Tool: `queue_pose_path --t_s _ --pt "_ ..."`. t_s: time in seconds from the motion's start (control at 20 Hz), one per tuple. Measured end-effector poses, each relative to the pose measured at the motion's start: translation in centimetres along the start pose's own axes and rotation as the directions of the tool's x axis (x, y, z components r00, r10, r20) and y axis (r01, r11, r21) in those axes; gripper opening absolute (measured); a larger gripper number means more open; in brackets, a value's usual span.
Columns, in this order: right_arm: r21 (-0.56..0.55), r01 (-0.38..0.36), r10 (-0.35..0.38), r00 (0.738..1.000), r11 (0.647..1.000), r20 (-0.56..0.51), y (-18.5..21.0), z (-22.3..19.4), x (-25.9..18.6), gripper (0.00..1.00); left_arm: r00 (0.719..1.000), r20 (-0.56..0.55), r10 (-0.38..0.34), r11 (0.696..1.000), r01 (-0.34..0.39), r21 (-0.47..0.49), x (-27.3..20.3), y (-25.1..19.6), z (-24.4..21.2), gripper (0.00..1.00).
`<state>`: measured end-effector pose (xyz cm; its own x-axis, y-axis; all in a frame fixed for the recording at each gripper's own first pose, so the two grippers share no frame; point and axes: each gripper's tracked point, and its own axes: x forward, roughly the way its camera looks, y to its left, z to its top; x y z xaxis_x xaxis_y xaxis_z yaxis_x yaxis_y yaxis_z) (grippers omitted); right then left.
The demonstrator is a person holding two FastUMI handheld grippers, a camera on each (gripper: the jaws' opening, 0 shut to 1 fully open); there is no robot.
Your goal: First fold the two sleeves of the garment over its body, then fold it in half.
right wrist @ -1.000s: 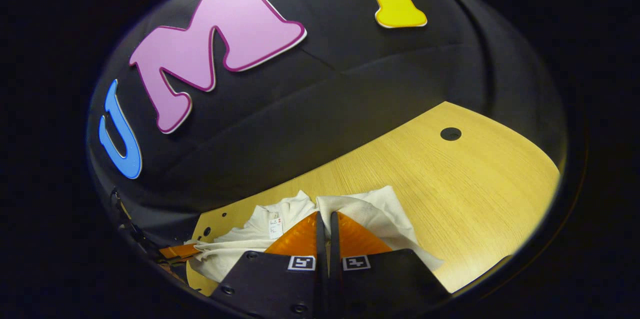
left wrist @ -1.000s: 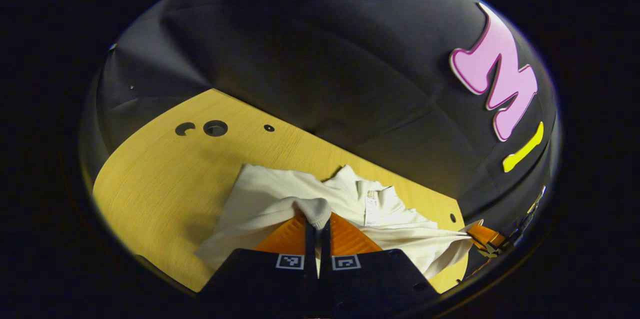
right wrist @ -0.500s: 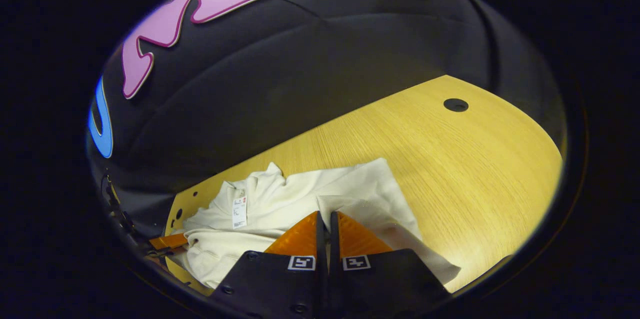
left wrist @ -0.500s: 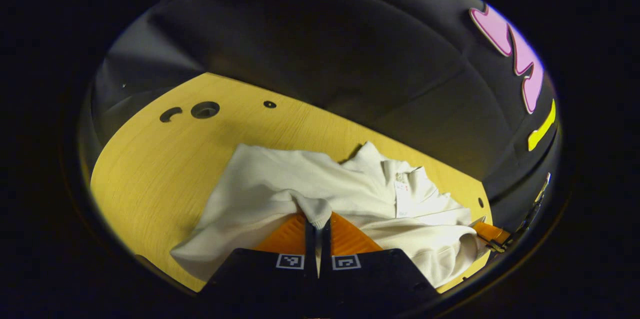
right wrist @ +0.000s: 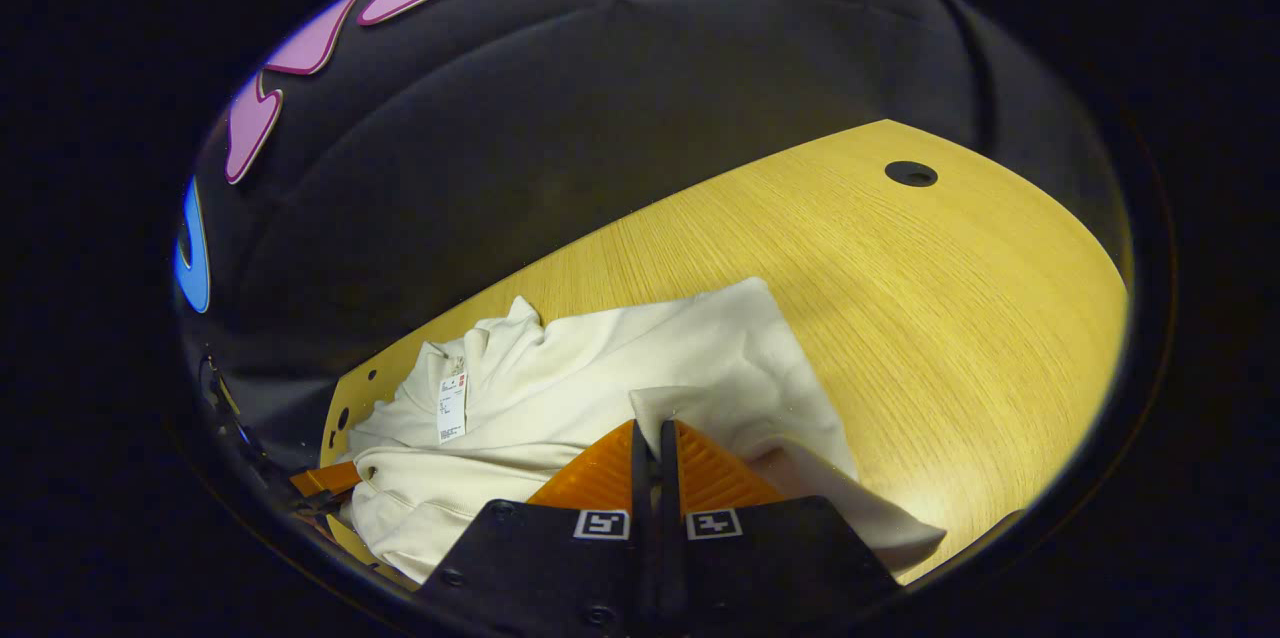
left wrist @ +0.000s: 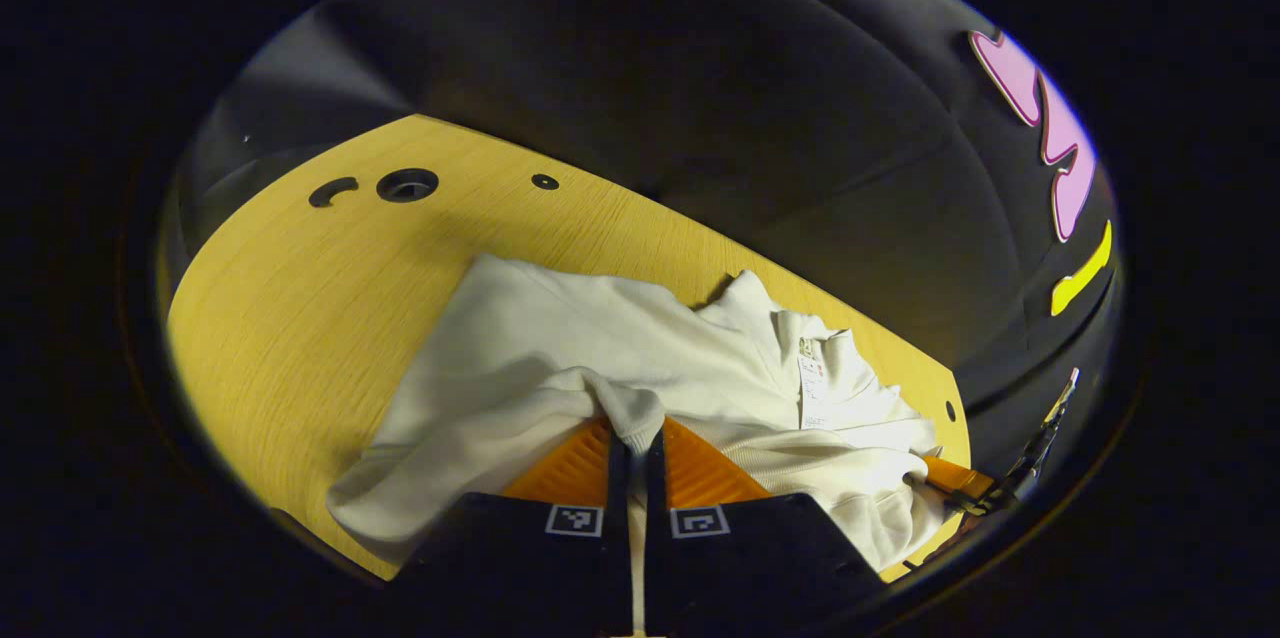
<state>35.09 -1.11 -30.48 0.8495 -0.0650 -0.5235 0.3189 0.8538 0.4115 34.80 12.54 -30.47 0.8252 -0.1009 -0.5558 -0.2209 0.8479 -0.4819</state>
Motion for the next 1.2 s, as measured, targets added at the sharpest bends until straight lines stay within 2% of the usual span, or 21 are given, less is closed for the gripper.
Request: queue_pose_path --t_s 0.1,0.15,0.2,0.25,0.3,0.35,0.45,0.5,0.55,0.6,0.7,0.75,0.8,1.0,1.2 --pt "0.036 -0.016 0.017 1.000 0.999 -0.017 0.2 0.0 -0.2 0.08 1.000 0.002 0.023 1.000 -0.023 0.017 0.1 -0.2 0.0 0.17" --pt "0.046 -0.024 0.025 0.999 0.999 -0.024 0.3 0.0 -0.2 0.14 0.999 0.005 0.036 0.999 -0.036 0.023 0.0 -0.2 -0.1 0.23" --pt "0.053 -0.032 0.033 0.999 0.998 -0.030 0.3 0.0 -0.4 0.14 0.999 0.004 0.046 0.999 -0.046 0.028 0.0 -0.2 -0.1 0.24" --pt "0.055 -0.038 0.040 0.999 0.998 -0.037 0.4 0.1 -0.7 0.08 0.999 -0.001 0.053 0.998 -0.053 0.032 -0.2 -0.2 -0.2 0.24" --pt "0.050 -0.041 0.043 0.998 0.998 -0.037 0.5 0.0 -1.0 0.25 0.998 -0.008 0.058 0.998 -0.058 0.033 -0.4 -0.4 -0.1 0.25" --pt "0.039 -0.042 0.044 0.998 0.998 -0.035 0.6 0.2 -1.4 0.26 0.998 -0.016 0.063 0.997 -0.062 0.036 -0.7 -0.4 -0.3 0.35" --pt "0.016 -0.044 0.044 0.999 0.999 -0.028 0.9 0.4 -2.3 0.39 0.998 -0.037 0.049 0.998 -0.048 0.030 -1.2 -0.7 -0.5 0.36" --pt "0.008 -0.040 0.040 0.999 0.999 -0.021 1.0 0.6 -2.8 0.40 0.998 -0.043 0.041 0.999 -0.040 0.021 -1.8 -0.9 -0.6 0.37" --pt "0.003 -0.034 0.034 0.999 0.999 -0.006 1.0 1.0 -3.4 0.62 0.999 -0.043 0.025 1.000 -0.025 0.012 -2.7 -1.2 -0.6 0.47" --pt "-0.001 -0.028 0.028 1.000 1.000 0.012 1.0 1.4 -4.2 0.64 0.999 -0.039 0.007 1.000 -0.007 0.002 -3.5 -1.7 -0.4 0.51" --pt "0.002 -0.027 0.027 0.999 1.000 0.037 1.1 2.2 -5.5 0.69 1.000 -0.029 -0.002 1.000 0.003 0.014 -5.3 -2.0 -0.1 0.68" --pt "0.007 -0.033 0.033 0.998 0.999 0.045 1.4 2.5 -6.4 0.71 1.000 -0.021 0.004 1.000 -0.003 0.031 -6.2 -2.0 -0.1 0.84" --pt "0.009 -0.040 0.040 0.998 0.999 0.053 1.6 2.9 -7.2 0.71 1.000 -0.011 0.010 0.999 -0.010 0.054 -7.0 -2.0 -0.1 0.95" --pt "0.005 -0.076 0.075 0.994 0.997 0.082 2.6 3.4 -11.8 0.71 1.000 0.022 -0.005 0.994 0.003 0.113 -11.3 -3.2 -0.2 0.95" --pt "-0.019 -0.102 0.103 0.987 0.995 0.127 3.2 3.5 -16.9 0.71 0.997 0.056 -0.049 0.993 0.042 0.111 -16.0 -4.5 -1.0 0.95"
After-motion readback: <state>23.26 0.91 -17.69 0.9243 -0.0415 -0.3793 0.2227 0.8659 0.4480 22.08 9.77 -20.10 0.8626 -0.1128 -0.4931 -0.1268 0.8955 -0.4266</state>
